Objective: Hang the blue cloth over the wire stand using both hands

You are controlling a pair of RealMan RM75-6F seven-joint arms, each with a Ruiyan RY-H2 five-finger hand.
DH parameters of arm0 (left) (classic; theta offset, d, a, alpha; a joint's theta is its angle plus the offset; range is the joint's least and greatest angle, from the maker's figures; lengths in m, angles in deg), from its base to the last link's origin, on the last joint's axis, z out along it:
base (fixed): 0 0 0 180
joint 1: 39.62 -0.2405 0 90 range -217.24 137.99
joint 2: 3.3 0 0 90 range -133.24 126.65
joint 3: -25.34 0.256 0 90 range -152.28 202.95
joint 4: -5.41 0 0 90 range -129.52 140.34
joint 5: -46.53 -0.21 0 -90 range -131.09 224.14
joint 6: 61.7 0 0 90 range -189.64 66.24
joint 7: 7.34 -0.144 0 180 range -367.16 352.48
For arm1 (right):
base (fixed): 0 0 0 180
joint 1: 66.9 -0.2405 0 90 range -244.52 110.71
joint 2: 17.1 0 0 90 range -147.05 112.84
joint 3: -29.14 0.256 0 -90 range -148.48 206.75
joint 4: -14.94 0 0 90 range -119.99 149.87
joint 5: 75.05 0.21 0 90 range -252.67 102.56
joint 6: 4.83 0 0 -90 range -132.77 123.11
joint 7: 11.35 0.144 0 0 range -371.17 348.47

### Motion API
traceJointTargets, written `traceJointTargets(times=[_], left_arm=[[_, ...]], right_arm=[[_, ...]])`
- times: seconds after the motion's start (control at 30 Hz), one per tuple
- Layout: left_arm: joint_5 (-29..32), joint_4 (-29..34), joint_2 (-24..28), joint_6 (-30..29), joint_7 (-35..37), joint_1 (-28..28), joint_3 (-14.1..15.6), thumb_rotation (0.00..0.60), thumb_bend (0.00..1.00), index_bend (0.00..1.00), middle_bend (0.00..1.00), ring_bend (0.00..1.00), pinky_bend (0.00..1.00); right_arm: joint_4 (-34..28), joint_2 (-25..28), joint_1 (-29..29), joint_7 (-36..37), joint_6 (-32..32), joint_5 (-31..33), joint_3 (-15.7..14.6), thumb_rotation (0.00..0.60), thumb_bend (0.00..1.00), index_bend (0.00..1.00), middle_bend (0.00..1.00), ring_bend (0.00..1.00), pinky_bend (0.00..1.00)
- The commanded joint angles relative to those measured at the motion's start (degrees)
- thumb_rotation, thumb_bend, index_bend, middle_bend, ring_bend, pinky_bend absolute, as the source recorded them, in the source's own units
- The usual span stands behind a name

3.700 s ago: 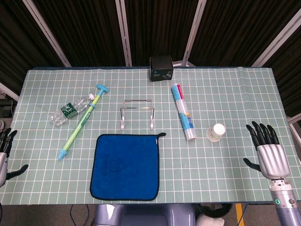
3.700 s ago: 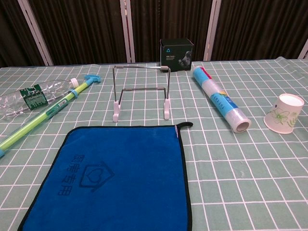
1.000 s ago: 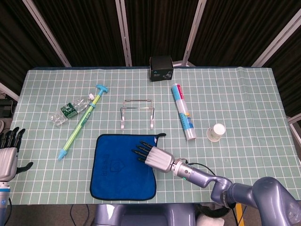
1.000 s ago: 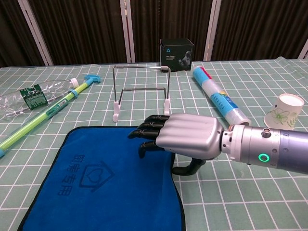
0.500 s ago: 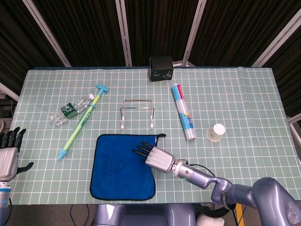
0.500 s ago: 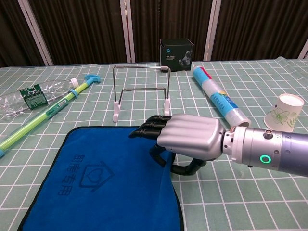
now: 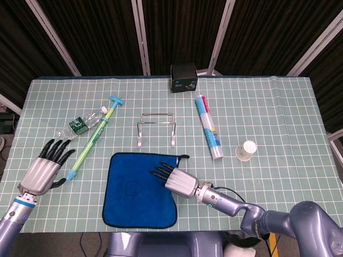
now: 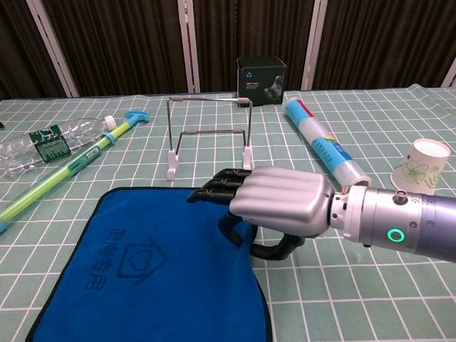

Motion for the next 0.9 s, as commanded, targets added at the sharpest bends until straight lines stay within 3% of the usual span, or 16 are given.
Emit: traceJointTargets(times=[0.03,0.23,0.43,0.6,0.9], left_arm=[[-8.28,-9.35,-4.84,1.48,5.7,5.89,2.86,0.6,0.01,0.31,0.0,0.0,0.0],[-14.38,-18.67,-9.93,0.92,7.11,9.05,6.18,0.6,0.04,0.37,0.0,0.0,0.0],[-14.81,-25.1,-14.68,-0.47,10.6,9.49,7.58,0.6,0.04,0.37,0.0,0.0,0.0],[-15.71,-29.2,-18.16,-2.77,13.53,10.19,8.57,0.6,0.04,0.38,0.0,0.0,0.0],[-15.59,-31.88,-21.14,-1.86,13.73,12.05,9.57,0.6,0.04,0.39,0.0,0.0,0.0]], right_arm=[[-0.88,0.33,0.04,-0.89,0.39,0.63,0.35,0.6,0.43,0.67,0.0,0.0,0.0],[-2.56,0.85,-0.14,-2.33,1.68,1.89,0.82,0.6,0.43,0.67,0.01,0.0,0.0],[-3.57,1.17,-0.21,-2.73,2.04,2.56,1.12,0.6,0.43,0.67,0.01,0.0,0.0],[-4.37,1.61,-0.23,-3.18,2.05,2.68,1.11,0.6,0.43,0.68,0.01,0.0,0.0],[-4.49,1.79,0.13,-2.94,1.79,2.93,0.79,0.6,0.43,0.68,0.01,0.0,0.0]])
